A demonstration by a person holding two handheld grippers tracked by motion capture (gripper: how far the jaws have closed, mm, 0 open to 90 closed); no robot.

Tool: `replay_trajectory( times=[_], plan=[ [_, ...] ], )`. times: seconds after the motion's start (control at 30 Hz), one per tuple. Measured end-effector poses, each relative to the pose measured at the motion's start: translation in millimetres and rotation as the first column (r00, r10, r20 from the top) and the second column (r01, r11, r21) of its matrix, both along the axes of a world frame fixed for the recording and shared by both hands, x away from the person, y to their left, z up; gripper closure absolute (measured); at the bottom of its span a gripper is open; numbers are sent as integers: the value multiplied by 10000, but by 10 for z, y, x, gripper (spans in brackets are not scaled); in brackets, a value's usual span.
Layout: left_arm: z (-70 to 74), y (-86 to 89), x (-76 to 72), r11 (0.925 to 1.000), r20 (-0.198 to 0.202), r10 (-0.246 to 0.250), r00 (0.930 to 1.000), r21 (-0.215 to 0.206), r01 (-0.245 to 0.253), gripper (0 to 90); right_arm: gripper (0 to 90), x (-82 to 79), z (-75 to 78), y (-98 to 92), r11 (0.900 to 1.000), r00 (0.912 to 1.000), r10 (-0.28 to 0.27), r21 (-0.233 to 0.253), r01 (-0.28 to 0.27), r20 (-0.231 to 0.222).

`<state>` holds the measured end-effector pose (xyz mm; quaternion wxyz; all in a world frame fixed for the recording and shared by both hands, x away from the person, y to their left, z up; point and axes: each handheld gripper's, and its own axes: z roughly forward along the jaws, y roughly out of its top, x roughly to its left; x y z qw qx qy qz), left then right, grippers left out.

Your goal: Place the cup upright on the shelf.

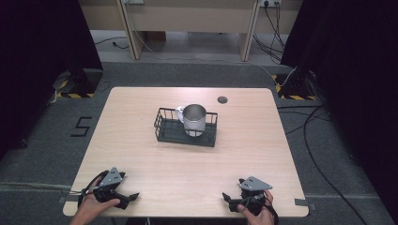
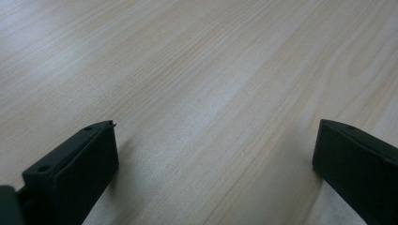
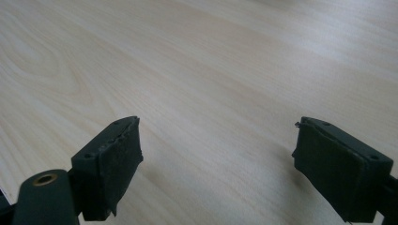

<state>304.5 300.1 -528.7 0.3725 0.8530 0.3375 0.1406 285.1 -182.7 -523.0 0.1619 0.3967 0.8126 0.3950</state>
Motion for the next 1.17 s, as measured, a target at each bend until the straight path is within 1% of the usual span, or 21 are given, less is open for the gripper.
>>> replay_trajectory(
  times=[0.03,0.07,0.23,0.27,0.33,0.37,0.47,0.57,0.67,1.17],
  plan=[
    [0,0,0,10000,0,0,10000,0,0,0,153,0,0,0,10000,10000,0,0,0,0],
    [0,0,0,10000,0,-4,10000,-9,4,0,152,-14,-21,-10,9999,9999,-74,-144,73,-73],
    [-1,0,0,10000,0,-4,10000,-8,4,0,143,-41,-26,-10,9990,10000,4,-449,-1,64],
    [-1,0,0,10000,0,-4,10000,-8,4,0,143,-41,-26,-10,9990,10000,4,-449,-1,64],
    [0,0,0,10000,-10,-10,10000,1,10,0,78,-55,-49,7,9982,9997,174,-578,-162,189],
    [0,0,0,10000,-10,-10,10000,1,10,0,58,-58,-53,9,9981,9996,238,-577,-229,136],
    [0,1,-2,10000,-10,-14,10000,-2,14,0,5,-60,-73,14,9981,9996,231,-580,-221,172],
    [0,1,-2,10000,-9,-15,10000,-1,15,0,4,-66,-79,19,9982,9996,204,-567,-192,200],
    [0,1,-2,10000,-9,-16,10000,2,16,0,5,-68,-86,3,9982,9992,310,-520,-295,269],
    [0,1,-1,10000,-11,-16,10000,-1,16,0,5,-81,-92,7,9988,9993,194,-449,-180,306]
  ],
)
